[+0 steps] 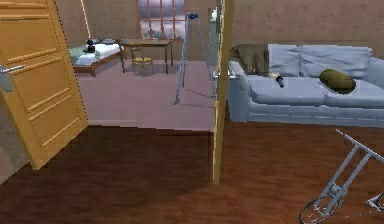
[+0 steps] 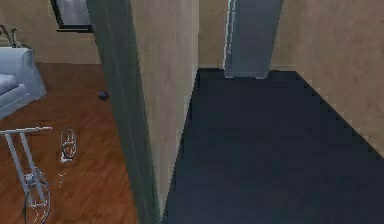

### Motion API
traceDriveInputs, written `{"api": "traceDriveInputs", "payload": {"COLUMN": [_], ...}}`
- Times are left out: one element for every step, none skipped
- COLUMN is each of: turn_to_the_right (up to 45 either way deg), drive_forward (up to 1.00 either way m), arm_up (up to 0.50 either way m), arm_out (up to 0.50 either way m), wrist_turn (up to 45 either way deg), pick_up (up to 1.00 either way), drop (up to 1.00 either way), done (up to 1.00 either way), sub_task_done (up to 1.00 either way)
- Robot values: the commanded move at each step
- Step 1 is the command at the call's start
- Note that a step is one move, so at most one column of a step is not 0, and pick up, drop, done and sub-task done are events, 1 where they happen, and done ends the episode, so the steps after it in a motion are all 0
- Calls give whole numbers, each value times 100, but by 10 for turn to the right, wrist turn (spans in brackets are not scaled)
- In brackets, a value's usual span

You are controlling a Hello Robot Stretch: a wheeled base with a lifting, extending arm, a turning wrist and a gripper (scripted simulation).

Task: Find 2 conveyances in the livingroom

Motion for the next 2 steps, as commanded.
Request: {"api": "traceDriveInputs", "payload": {"turn_to_the_right": [150, 0], "drive_forward": [0, 40], "arm_up": [0, 0], "arm_out": [0, 0], "wrist_turn": [0, 0], "pick_up": [0, 0], "drop": [0, 0], "done": [0, 0], "sub_task_done": [0, 0]}}
